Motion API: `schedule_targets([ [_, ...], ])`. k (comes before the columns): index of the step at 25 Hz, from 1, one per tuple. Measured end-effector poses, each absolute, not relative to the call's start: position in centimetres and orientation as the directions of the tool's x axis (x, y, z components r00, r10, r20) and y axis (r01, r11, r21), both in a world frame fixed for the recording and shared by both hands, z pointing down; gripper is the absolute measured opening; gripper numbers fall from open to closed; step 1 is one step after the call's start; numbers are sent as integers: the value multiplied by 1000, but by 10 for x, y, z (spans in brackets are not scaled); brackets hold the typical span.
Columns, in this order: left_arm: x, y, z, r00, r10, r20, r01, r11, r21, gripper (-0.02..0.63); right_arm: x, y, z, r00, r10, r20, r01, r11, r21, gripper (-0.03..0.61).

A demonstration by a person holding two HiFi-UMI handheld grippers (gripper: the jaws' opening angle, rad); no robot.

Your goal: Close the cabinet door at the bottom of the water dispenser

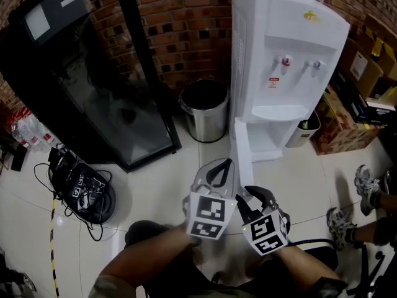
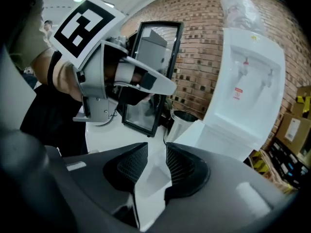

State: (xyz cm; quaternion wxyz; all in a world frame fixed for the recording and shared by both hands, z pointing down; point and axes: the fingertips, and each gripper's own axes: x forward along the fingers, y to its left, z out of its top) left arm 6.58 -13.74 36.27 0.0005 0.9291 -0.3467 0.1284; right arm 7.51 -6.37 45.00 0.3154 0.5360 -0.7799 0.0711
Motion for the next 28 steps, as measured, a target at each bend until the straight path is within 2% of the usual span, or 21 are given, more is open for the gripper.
schedule_targets([
  [5,60,-142,368,714,-654,251,-657,-749,-83,0,84,-66,468,-151,-756,637,-869,409,279,95],
  [28,142,-155,379,784,-569,247,-580,-814,-34,0,216,-61,465,65,-749,659,-983,64,169,67],
])
